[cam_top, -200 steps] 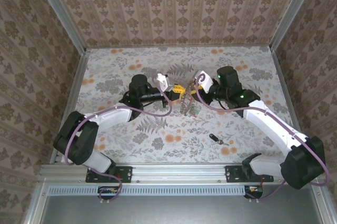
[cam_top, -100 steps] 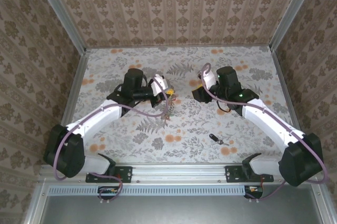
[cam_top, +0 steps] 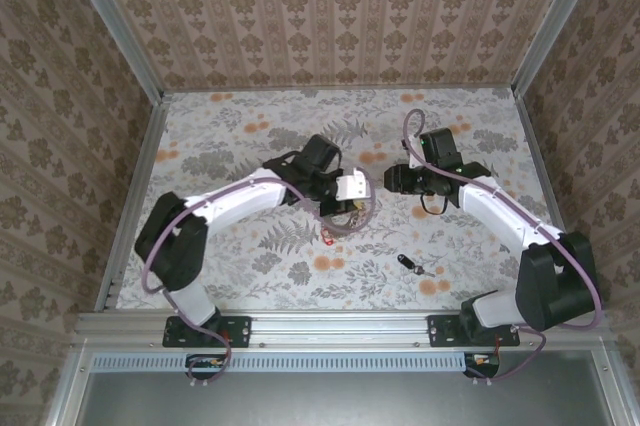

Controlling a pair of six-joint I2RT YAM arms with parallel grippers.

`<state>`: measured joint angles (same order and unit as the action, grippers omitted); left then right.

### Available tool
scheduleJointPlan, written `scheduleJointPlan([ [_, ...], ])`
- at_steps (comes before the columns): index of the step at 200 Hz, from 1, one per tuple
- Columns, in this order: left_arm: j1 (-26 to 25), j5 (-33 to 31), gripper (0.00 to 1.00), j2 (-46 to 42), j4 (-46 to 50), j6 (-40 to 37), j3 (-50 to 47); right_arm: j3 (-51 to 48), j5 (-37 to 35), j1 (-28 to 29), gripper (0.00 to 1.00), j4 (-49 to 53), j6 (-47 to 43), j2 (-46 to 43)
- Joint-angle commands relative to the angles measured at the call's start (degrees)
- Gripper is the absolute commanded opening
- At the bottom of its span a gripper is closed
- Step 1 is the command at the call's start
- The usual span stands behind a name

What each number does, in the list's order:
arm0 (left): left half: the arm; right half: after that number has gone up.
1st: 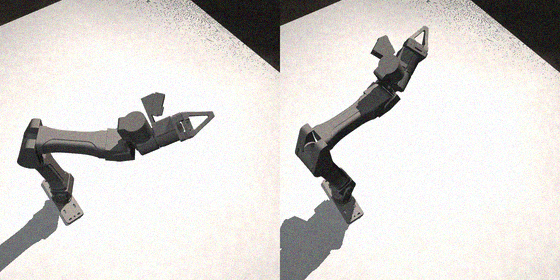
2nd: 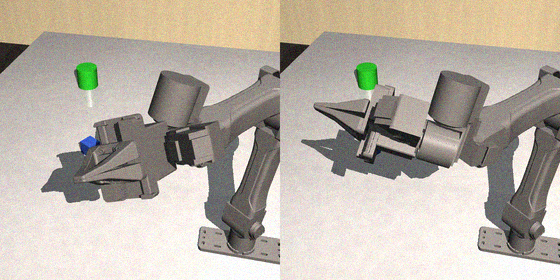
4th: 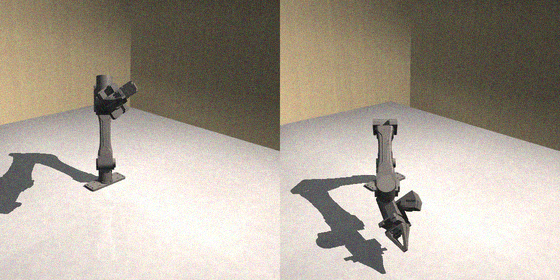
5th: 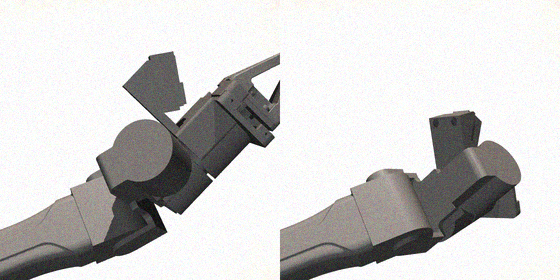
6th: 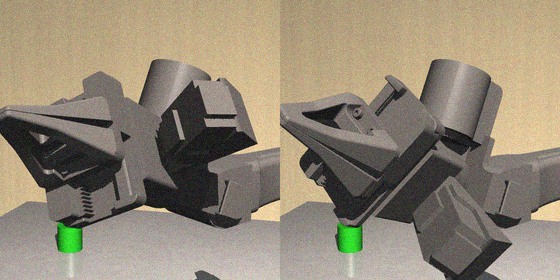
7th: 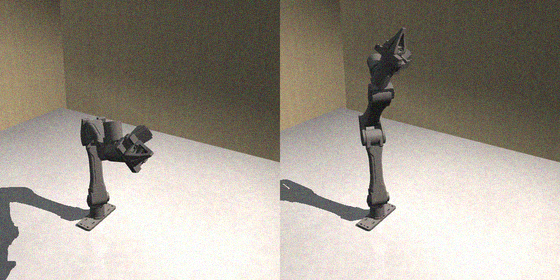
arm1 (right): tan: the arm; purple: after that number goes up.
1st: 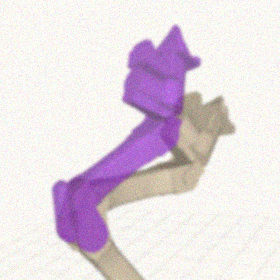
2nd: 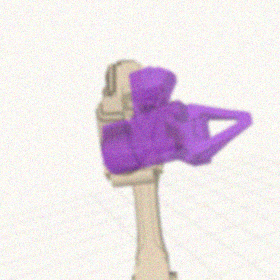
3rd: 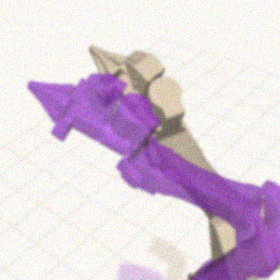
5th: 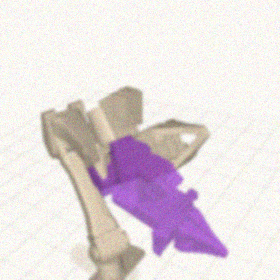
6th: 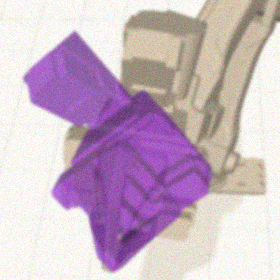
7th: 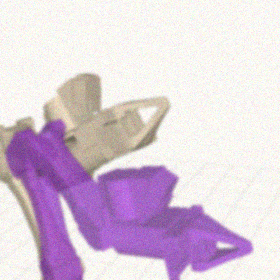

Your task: Put the keys on the keyring

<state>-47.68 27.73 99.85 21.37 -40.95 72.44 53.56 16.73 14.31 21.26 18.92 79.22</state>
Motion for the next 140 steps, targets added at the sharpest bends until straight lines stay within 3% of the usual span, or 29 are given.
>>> scheduleJointPlan([
  [1,-2.1,-2.0,0.00,3.9,4.3,-2.2,5.4,-2.6,-0.6,-1.6,0.40,1.7,3.5,0.1],
  [45,-4.4,-2.8,0.00,9.6,5.3,-1.4,9.2,-4.9,2.1,-2.9,0.41,-0.3,3.2,0.1],
  [71,-4.3,0.3,0.15,8.2,1.0,1.9,6.4,-4.6,4.1,-3.0,0.41,-0.6,2.0,3.1],
  [94,-2.7,4.7,0.21,4.1,-7.5,8.9,1.1,-3.8,7.7,-2.9,0.41,-0.5,2.1,6.1],
  [110,-1.1,7.9,0.35,0.9,-13.1,12.8,-3.1,-3.6,8.8,-2.9,0.43,-1.0,2.3,7.7],
  [140,1.7,8.7,0.36,-4.7,-21.2,20.0,-9.9,-3.7,10.8,-2.2,0.47,-1.4,1.6,9.7],
])
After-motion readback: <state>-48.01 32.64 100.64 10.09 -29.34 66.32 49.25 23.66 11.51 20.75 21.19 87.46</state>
